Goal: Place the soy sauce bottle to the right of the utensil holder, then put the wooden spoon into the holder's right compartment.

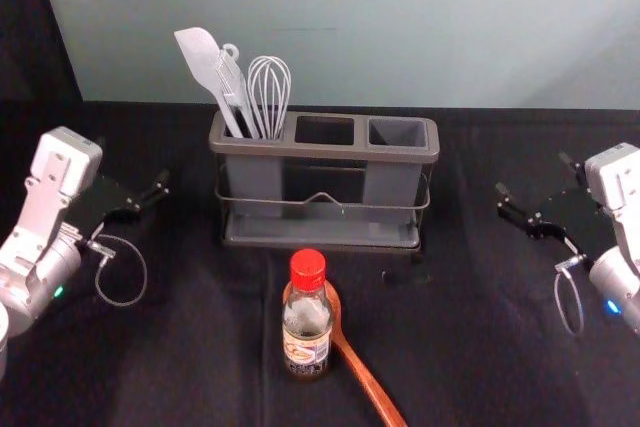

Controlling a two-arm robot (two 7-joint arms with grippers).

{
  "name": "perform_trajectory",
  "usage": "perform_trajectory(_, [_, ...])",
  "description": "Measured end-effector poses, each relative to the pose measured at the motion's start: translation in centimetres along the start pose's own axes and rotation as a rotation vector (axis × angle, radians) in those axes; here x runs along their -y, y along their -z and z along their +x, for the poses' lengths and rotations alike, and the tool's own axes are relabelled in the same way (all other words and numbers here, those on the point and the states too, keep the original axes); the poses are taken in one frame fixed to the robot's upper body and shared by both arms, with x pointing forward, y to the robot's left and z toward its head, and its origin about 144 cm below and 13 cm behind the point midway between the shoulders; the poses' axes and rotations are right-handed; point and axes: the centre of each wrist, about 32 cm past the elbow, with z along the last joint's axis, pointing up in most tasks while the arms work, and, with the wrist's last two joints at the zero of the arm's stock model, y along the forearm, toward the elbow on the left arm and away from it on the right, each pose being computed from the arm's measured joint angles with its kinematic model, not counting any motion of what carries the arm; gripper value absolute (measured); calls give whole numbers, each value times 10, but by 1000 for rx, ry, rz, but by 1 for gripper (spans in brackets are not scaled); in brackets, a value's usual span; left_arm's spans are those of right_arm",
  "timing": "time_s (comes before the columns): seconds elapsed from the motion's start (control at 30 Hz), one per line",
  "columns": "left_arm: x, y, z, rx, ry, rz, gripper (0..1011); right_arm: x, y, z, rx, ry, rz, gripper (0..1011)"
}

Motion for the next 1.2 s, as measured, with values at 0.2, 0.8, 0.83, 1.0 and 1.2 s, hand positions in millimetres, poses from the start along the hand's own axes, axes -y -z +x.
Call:
perform_trajectory(0.2, [0,0,0,0,0,0,1005,0,0,0,0,0,0,1000])
perform_trajectory(0.8, [0,0,0,0,0,0,1005,53,-24,3,-75,-29,86,1002])
perform_trajectory(0.83, [0,0,0,0,0,0,1005,57,-26,3,-81,-34,89,1000])
perform_trajectory(1.0, [0,0,0,0,0,0,1005,86,-32,4,-166,-121,121,1000])
perform_trajectory(1.2, [0,0,0,0,0,0,1005,103,-35,5,-255,-281,161,1002])
